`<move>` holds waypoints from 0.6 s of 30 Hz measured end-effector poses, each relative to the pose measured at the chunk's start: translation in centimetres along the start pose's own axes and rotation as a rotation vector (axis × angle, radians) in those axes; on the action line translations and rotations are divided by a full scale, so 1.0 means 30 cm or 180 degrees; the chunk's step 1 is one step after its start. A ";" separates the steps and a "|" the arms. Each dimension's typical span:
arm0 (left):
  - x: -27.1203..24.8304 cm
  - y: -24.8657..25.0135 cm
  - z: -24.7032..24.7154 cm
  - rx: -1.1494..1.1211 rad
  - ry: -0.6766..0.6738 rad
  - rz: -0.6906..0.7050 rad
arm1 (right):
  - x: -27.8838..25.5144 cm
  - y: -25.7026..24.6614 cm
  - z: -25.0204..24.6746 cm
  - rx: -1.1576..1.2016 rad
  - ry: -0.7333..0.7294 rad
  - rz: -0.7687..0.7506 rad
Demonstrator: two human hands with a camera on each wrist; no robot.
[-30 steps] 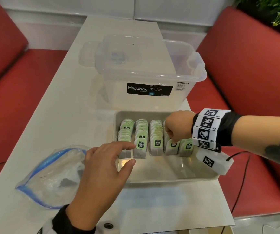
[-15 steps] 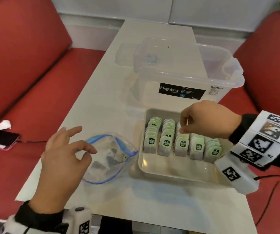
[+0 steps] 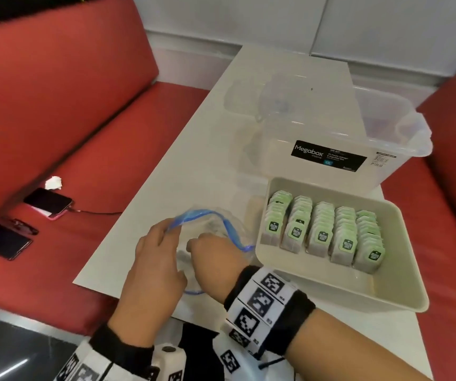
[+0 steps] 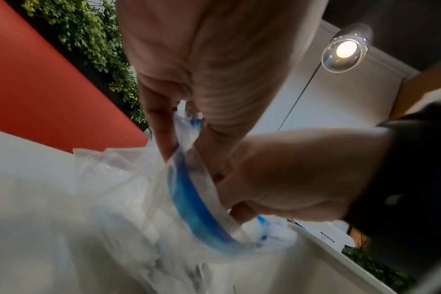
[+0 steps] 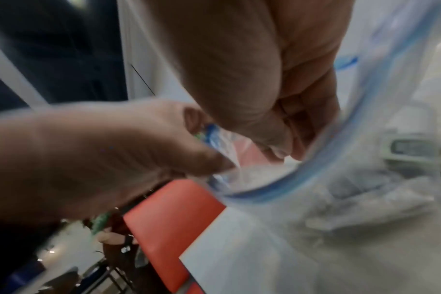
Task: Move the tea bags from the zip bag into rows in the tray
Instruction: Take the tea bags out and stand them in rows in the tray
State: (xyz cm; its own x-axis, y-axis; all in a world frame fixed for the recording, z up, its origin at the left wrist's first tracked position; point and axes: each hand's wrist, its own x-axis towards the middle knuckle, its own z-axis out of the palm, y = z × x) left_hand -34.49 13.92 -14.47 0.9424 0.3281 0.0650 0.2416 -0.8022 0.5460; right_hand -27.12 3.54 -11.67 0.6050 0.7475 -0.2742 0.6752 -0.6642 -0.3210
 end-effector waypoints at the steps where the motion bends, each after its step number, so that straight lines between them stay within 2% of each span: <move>1: -0.008 0.004 0.002 0.0002 0.0010 -0.0005 | 0.024 -0.008 0.018 -0.0042 -0.0010 0.0035; 6: -0.040 0.024 0.009 0.0036 0.0081 -0.0019 | 0.128 -0.028 0.113 -0.0208 0.0019 0.0219; 11: -0.050 0.028 -0.003 0.0029 -0.0026 -0.0153 | 0.154 -0.031 0.132 0.0002 -0.0362 0.0221; 16: -0.040 0.036 -0.013 0.0185 0.0047 -0.0248 | 0.106 -0.024 0.081 -0.0360 0.0121 0.0223; 18: -0.041 0.039 -0.018 0.0219 0.0076 -0.0318 | 0.107 -0.019 0.071 -0.0594 0.0030 0.0276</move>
State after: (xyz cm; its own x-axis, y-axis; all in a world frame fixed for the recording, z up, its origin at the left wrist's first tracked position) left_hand -35.48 12.84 -13.45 0.9072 0.4194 0.0335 0.3502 -0.7968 0.4924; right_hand -26.47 6.33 -14.32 0.6675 0.6880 -0.2849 0.6863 -0.7168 -0.1229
